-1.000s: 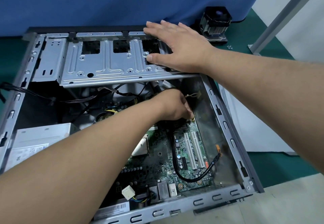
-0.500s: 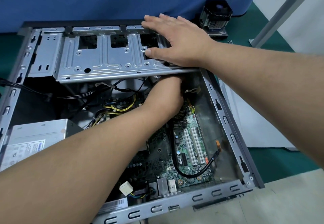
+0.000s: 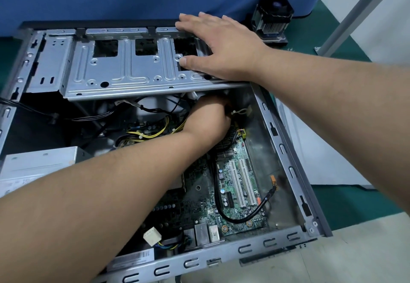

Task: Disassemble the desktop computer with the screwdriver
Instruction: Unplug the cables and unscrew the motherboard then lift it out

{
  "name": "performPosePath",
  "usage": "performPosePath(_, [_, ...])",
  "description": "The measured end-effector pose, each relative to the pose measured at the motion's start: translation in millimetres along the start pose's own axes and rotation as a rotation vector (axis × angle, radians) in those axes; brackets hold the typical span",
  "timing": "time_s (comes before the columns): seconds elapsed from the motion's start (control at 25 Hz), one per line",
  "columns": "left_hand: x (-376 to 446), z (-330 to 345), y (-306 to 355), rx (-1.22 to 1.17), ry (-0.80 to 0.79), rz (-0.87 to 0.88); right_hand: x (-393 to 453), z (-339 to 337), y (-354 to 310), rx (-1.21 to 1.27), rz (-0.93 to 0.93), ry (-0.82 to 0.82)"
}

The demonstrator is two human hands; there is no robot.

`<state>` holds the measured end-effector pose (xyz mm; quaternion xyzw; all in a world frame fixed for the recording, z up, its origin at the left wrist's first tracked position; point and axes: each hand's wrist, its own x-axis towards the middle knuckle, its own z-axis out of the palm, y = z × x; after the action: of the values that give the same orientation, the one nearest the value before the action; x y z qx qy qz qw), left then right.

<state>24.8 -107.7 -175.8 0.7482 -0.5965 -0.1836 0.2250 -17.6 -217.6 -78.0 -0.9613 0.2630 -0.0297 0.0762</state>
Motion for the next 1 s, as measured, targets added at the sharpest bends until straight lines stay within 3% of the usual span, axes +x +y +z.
performPosePath(0.72, [7,-1,4,-0.051,-0.037,-0.078,0,1,0,-0.018,-0.001,0.011])
performPosePath(1.0, [-3,1,4,-0.047,-0.003,-0.017,0,1,-2,-0.013,0.001,-0.001])
